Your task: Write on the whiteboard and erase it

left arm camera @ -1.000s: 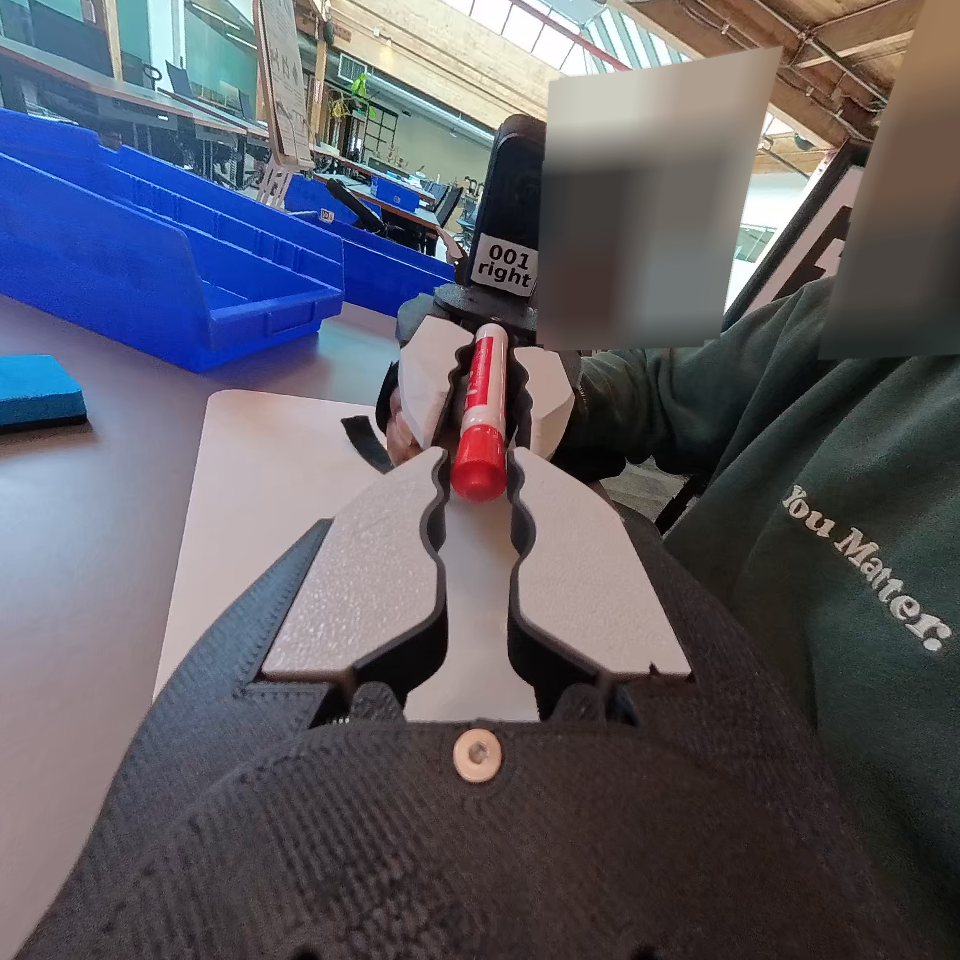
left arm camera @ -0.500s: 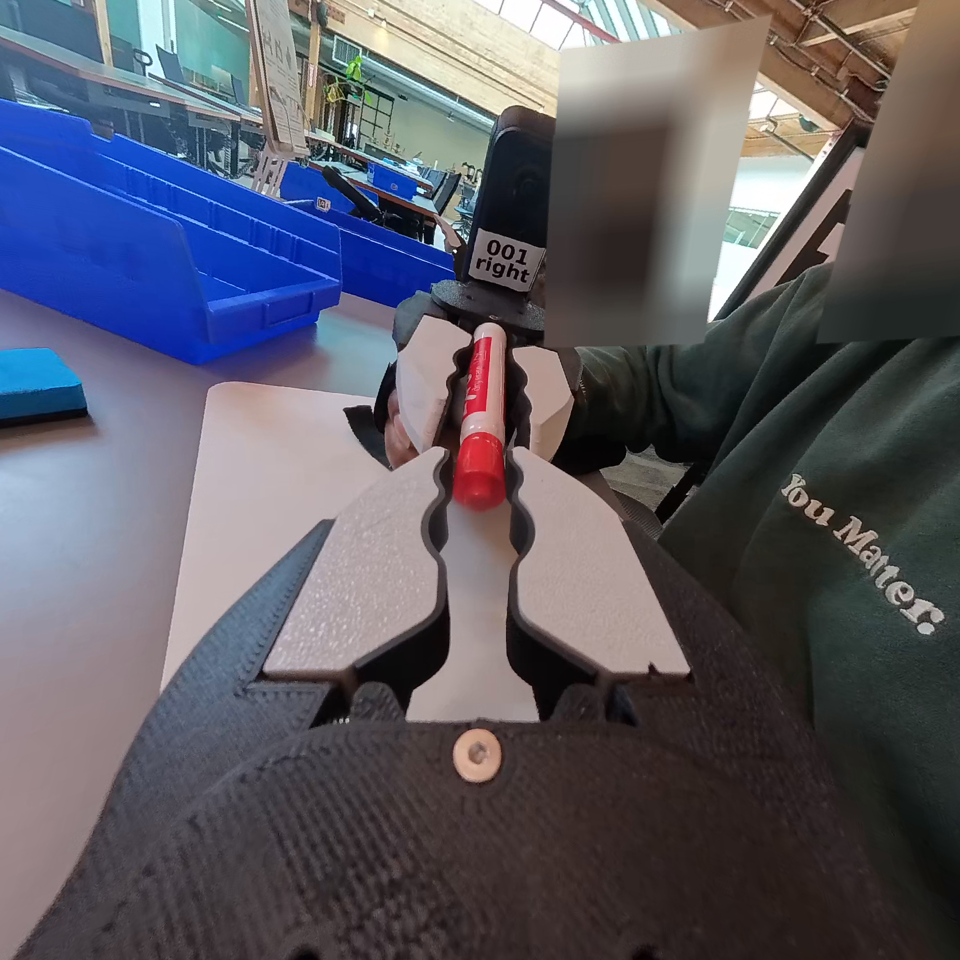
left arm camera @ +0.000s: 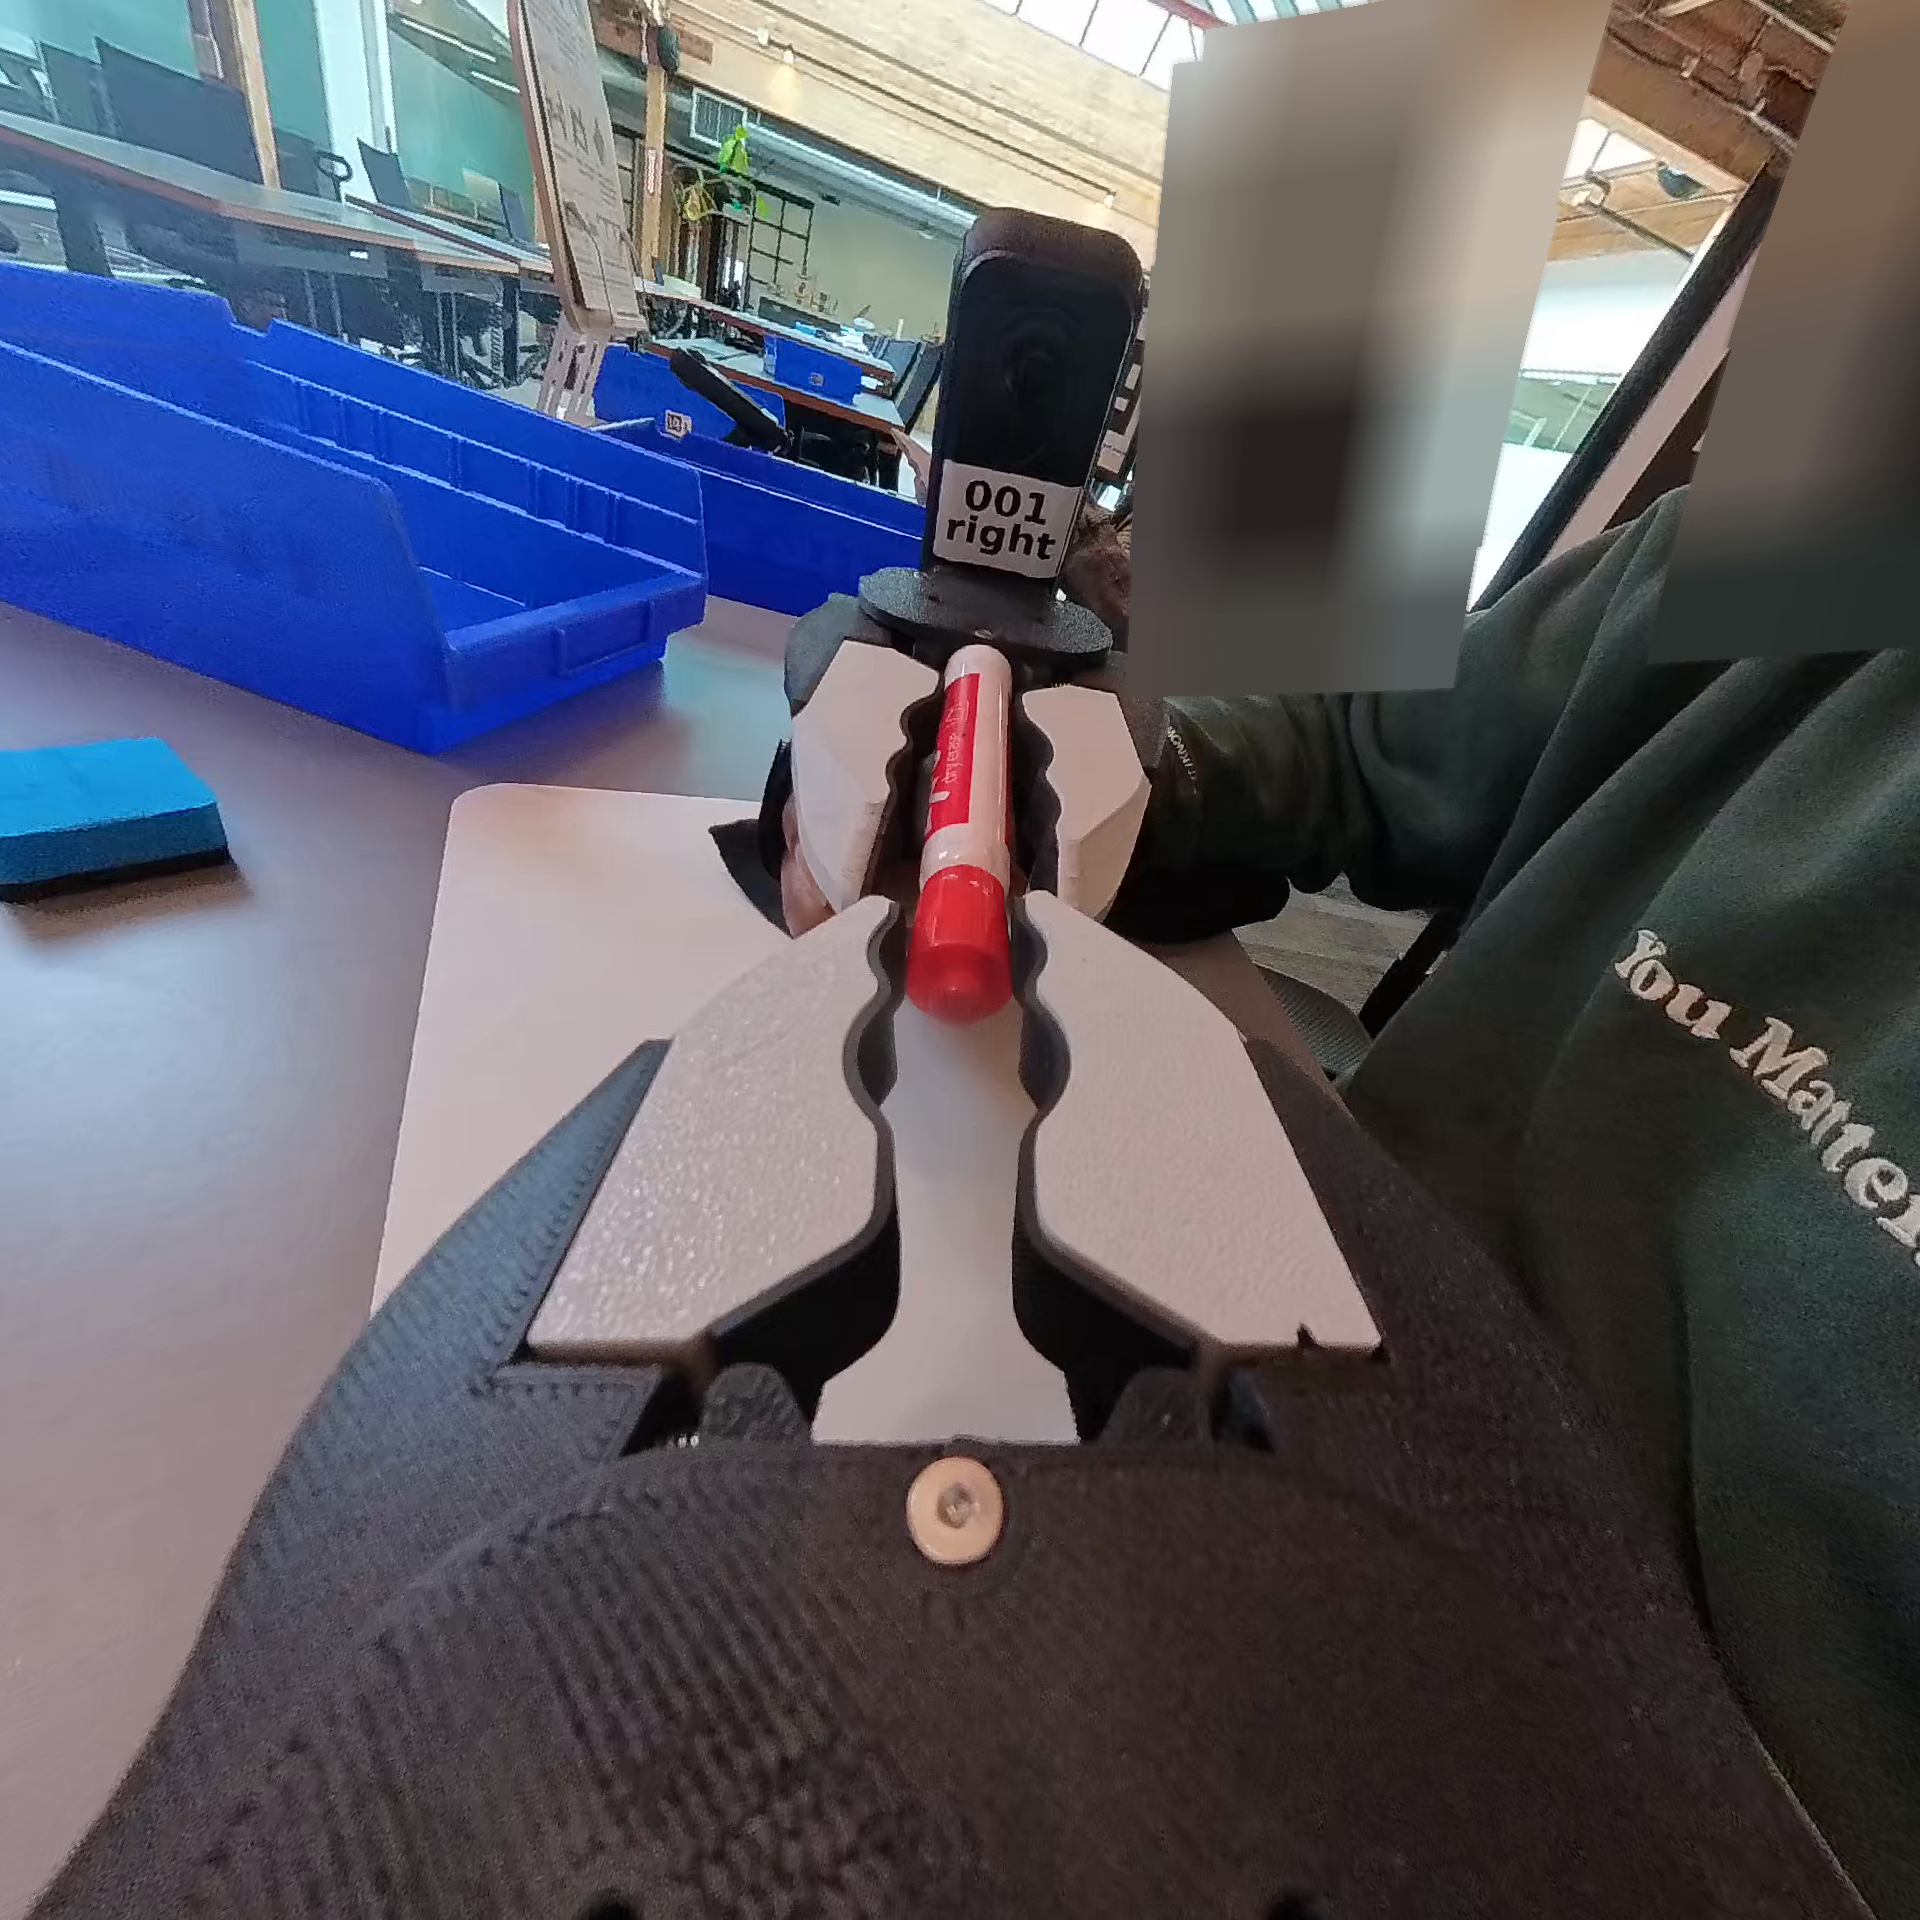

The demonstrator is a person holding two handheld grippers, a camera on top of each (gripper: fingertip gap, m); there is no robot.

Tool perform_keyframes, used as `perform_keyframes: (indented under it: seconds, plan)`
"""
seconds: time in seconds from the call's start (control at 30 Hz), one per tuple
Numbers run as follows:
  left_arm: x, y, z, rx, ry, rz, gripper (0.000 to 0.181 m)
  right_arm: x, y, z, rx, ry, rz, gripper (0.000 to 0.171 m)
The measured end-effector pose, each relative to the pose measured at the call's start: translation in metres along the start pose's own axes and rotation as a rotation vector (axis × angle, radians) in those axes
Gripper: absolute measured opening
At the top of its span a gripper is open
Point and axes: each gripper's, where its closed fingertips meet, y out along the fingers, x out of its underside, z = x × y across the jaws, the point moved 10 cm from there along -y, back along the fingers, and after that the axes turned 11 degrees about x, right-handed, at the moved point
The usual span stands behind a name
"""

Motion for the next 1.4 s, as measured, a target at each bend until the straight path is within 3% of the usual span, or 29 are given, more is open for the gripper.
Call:
perform_keyframes:
  seconds: [0.5,0.7,1.3,1.33,1.4]
  plan:
    - [-0.004,0.001,0.006,-0.031,0.05,-0.005,0.019,-0.001,0.0,-0.001,-0.011,0.015,0.015,0.034]
    - [-0.013,-0.003,0.006,-0.002,-0.023,0.089,0.018,-0.01,0.001,0.0,-0.037,0.082,0.061,0.033]
    - [-0.018,-0.008,0.016,0.04,-0.074,0.102,0.018,-0.029,0.002,-0.011,-0.057,-0.01,0.03,0.032]
    - [-0.018,-0.012,0.015,0.035,-0.076,0.115,0.018,-0.029,0.001,-0.01,-0.052,-0.013,0.033,0.032]
    - [-0.021,-0.071,0.003,-0.114,-0.126,0.302,0.017,-0.041,-0.031,0.011,-0.004,0.082,0.197,0.032]
